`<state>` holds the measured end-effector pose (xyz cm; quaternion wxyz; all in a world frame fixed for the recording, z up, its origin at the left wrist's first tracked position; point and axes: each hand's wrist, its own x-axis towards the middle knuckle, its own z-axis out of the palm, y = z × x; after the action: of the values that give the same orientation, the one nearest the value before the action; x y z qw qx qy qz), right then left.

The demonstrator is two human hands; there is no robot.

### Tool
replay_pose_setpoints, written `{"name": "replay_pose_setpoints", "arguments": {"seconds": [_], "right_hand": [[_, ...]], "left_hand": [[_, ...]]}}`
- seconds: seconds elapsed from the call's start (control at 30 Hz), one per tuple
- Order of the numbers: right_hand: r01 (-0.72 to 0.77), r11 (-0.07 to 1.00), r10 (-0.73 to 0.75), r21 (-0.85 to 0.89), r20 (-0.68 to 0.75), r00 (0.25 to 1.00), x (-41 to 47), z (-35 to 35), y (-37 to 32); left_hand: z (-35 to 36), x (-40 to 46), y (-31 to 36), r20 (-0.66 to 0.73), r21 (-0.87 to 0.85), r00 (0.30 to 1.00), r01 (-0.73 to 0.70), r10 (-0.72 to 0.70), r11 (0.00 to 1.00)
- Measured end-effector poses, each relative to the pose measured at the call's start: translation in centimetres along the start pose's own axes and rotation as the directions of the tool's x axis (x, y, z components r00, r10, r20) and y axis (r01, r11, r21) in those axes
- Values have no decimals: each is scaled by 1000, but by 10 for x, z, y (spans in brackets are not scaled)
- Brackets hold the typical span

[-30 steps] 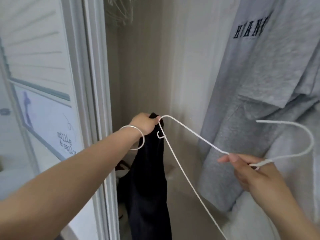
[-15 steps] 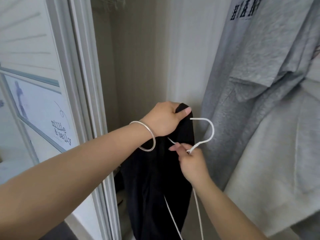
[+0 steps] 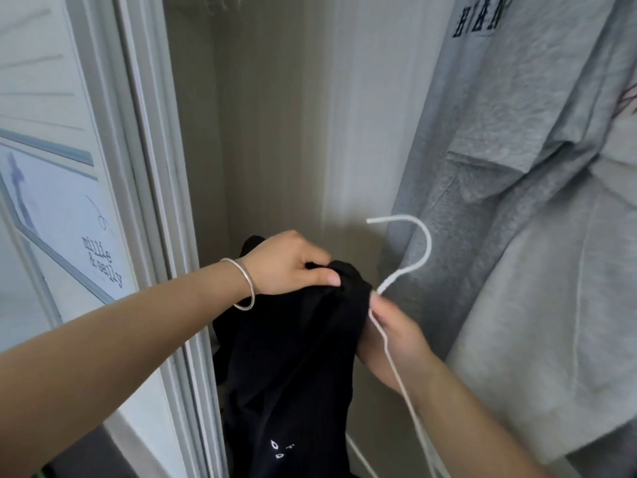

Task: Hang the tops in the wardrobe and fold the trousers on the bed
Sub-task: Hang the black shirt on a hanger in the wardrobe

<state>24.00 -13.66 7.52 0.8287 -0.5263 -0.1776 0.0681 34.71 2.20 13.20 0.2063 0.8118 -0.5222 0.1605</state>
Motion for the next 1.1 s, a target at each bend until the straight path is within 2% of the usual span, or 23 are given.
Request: {"name": "replay_pose_setpoints", "arguments": {"seconds": [0.07,0.1,0.17,0.2,0.27,0.33,0.37,0.4,0.47,0.5,0.53,0.57,0.6,0.67,0.73,0.83,0.9,0.93,0.97,1.03,1.07,1.1], "right_hand": [[-30,999,27,32,87,996,-4,-11,-7],[-49,999,47,15,94,994,-6,-14,-8],[-143,985,147,-97,31,989,-7,-23,1],[-190,971,193,-148,7,981,-9,-28,10],[-252,917,243,-309,-70,968,-20,-35,24],[-299,803,267,-515,-138,954,-37,-43,25],[-320,712,285,-626,-160,945,-46,-48,20],[-318,568,285,-759,-180,941,-53,-57,17],[-228,134,201,-964,-199,959,-64,-78,9],[-182,-64,150,-981,-190,970,-67,-88,4],[-125,-219,80,-968,-145,986,-69,-98,-1],[-71,-333,29,-940,-85,996,-71,-108,-6],[-40,-400,-18,-916,-35,999,-74,-111,-14],[-15,-471,-99,-882,35,994,-79,-122,-27],[-1,-486,-92,-874,50,995,-86,-128,-40],[-51,-530,-141,-846,28,990,-94,-136,-56],[-77,-500,-176,-862,14,984,-97,-138,-61],[-100,-416,-196,-904,-19,980,-98,-134,-63],[-126,-257,-224,-958,-68,972,-97,-128,-66],[-116,132,-340,-984,-155,928,-90,-111,-72],[-123,271,-324,-955,-211,922,-85,-102,-73],[-127,351,-279,-928,-233,932,-82,-93,-74]], "left_hand": [[-1,0,-6,25,-264,993,116,-114,957],[-2,0,-6,43,-362,985,170,-166,917],[-7,0,-3,-10,-499,972,200,-237,843],[-10,1,-1,-67,-544,960,195,-274,816],[-16,2,-1,-192,-527,924,186,-330,829],[-18,-2,-4,-280,-489,887,199,-368,850],[-17,-6,-7,-304,-485,875,199,-378,851],[-16,-10,-10,-328,-482,863,196,-384,854],[-9,-19,-17,-382,-442,838,205,-390,873],[-4,-23,-21,-400,-407,830,218,-388,887],[1,-28,-25,-410,-365,828,236,-383,901],[7,-33,-28,-413,-324,832,247,-372,913],[12,-39,-30,-414,-295,837,249,-358,923],[21,-50,-33,-430,-267,835,244,-342,932],[29,-62,-34,-430,-200,854,227,-293,953],[39,-73,-29,-384,19,913,156,-137,988],[48,-78,-24,-337,130,939,113,-63,985],[54,-78,-21,-316,159,947,112,-57,981],[60,-77,-16,-297,168,952,123,-68,978],[75,-67,0,-302,123,948,145,-102,982],[82,-59,10,-313,80,942,152,-120,985],[87,-50,23,-320,35,936,164,-144,986]]}}
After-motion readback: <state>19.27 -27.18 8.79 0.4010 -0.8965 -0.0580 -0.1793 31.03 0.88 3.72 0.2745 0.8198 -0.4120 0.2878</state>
